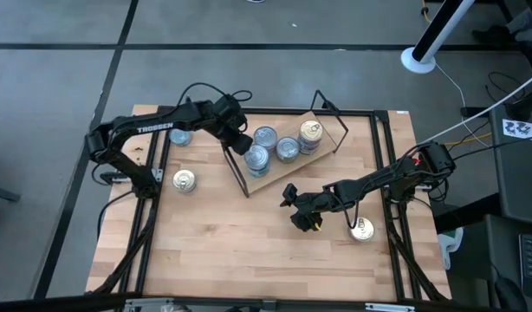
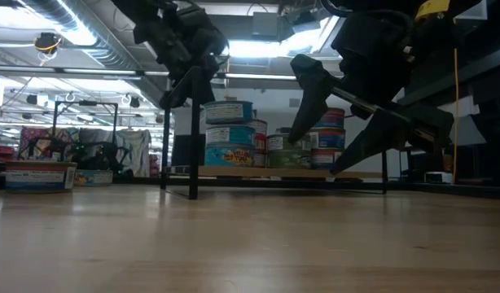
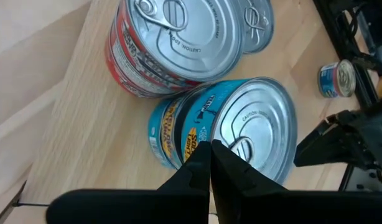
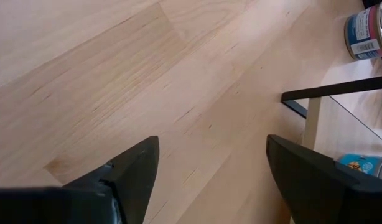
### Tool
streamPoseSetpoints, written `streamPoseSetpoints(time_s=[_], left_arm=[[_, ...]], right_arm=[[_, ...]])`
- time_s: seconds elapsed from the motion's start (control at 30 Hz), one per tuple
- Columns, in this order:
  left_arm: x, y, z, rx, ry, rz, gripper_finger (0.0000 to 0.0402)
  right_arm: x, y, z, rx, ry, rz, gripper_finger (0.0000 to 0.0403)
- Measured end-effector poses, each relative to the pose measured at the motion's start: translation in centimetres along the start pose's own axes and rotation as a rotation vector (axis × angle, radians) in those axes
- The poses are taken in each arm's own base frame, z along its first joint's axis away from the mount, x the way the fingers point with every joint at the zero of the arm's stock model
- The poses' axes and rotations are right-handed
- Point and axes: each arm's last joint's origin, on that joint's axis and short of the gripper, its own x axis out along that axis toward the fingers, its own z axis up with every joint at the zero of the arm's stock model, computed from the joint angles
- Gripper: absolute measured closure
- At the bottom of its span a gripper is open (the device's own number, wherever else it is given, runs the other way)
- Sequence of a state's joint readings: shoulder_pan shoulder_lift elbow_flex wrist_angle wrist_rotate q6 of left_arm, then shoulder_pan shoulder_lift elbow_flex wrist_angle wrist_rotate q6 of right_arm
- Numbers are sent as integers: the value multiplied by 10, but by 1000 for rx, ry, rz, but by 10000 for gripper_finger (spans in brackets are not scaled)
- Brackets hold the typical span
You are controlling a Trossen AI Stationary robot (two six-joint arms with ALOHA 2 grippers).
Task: Stack canned seafood by type on shelf
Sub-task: Stack the yellow and blue tuna can on the shelf on top of the other yellow and blue tuna can, then stack the blue and pink tuna can on the shelf on top of the other blue and pink tuna can
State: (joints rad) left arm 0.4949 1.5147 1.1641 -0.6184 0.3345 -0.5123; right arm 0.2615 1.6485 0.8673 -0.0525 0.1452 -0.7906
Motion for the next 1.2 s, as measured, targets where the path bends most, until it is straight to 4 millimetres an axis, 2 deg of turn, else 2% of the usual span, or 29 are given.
streamPoseSetpoints(time_s=[0.73, 0.97, 1.2], left_arm=[[3, -1, 0, 0, -1, 1, 393], [4, -2, 0, 17, -4, 2, 373], [5, -8, -3, 82, -12, 19, 334]], right_arm=[[0, 0, 0, 0, 0, 0, 109], [0, 0, 0, 0, 0, 0, 109], [0, 0, 0, 0, 0, 0, 109]])
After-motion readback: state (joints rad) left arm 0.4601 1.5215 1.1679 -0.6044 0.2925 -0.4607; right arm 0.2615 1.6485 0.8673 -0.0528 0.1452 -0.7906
